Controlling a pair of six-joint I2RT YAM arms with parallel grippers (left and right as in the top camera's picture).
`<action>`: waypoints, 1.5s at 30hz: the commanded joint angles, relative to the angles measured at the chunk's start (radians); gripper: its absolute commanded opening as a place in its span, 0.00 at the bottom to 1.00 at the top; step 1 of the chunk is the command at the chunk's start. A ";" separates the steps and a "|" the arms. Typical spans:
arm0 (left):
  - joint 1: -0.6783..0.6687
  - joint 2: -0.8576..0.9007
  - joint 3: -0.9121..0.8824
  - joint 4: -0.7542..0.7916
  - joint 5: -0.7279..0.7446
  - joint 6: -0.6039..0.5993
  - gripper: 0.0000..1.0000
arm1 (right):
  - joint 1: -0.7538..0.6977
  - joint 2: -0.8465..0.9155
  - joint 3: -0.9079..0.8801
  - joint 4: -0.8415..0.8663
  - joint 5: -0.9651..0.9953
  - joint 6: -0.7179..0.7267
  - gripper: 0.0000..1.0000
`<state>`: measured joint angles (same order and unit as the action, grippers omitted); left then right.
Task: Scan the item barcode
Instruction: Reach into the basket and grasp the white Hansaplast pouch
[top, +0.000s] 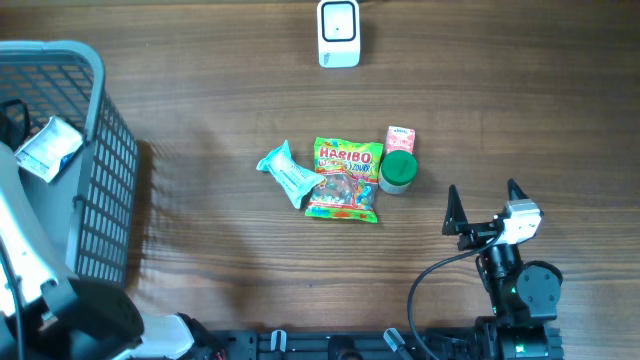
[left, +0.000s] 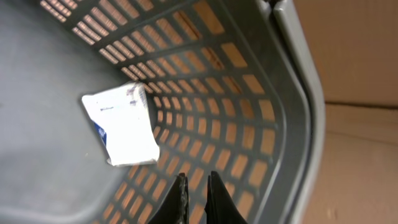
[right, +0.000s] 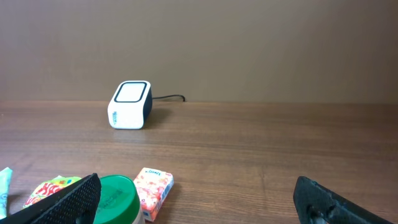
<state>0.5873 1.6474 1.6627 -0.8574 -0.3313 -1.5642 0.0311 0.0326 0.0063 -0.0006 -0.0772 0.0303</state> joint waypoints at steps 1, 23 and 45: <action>-0.024 -0.077 -0.002 -0.079 -0.004 0.021 0.04 | 0.000 -0.003 -0.001 0.002 0.010 0.014 1.00; -0.024 0.529 -0.003 0.151 0.108 -0.183 1.00 | 0.000 -0.003 -0.001 0.002 0.010 0.014 1.00; 0.113 0.551 -0.003 0.000 0.272 -0.172 0.61 | 0.000 -0.003 -0.001 0.002 0.010 0.014 1.00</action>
<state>0.6838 2.1601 1.6802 -0.8272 -0.0879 -1.7378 0.0311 0.0330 0.0063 -0.0006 -0.0772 0.0303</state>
